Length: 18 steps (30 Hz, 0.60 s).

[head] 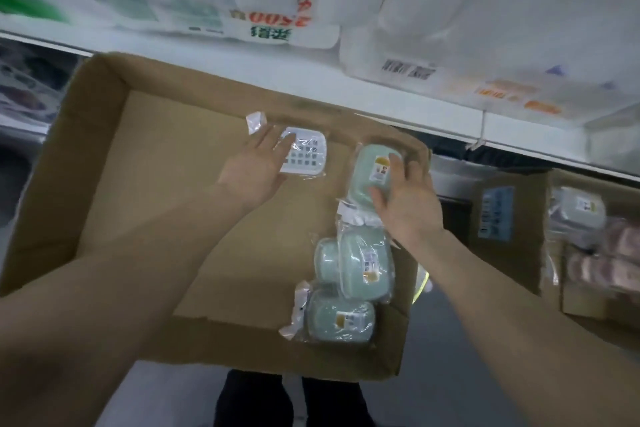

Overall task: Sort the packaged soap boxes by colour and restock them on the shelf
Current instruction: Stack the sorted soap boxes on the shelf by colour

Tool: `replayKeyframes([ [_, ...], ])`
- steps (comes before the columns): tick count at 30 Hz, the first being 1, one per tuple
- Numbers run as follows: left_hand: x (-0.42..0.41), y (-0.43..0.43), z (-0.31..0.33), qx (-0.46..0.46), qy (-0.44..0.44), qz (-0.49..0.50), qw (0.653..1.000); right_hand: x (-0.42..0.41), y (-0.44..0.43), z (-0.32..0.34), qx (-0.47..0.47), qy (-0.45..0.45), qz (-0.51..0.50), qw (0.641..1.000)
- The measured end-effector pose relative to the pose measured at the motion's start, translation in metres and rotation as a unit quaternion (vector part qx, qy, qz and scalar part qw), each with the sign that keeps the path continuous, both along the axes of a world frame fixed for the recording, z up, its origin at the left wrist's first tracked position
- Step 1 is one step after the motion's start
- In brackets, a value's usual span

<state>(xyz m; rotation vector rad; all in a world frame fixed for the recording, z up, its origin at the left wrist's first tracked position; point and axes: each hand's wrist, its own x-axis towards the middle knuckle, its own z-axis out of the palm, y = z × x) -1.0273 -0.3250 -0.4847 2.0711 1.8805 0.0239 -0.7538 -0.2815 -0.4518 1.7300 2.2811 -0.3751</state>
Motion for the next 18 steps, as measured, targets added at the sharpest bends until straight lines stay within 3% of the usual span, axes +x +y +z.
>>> replayKeyframes([
  [11,0.010,0.016,-0.050,-0.036,0.101,-0.021,0.994,-0.031,0.018,-0.031,-0.054,-0.011,-0.095,0.994],
  [15,0.000,-0.009,-0.039,-0.067,0.019,0.041,0.997,-0.046,0.014,-0.024,-0.057,0.009,-0.098,0.993],
  [18,-0.016,-0.032,-0.022,-0.128,-0.122,0.117,0.977,-0.061,0.003,-0.014,-0.046,0.053,-0.051,0.996],
])
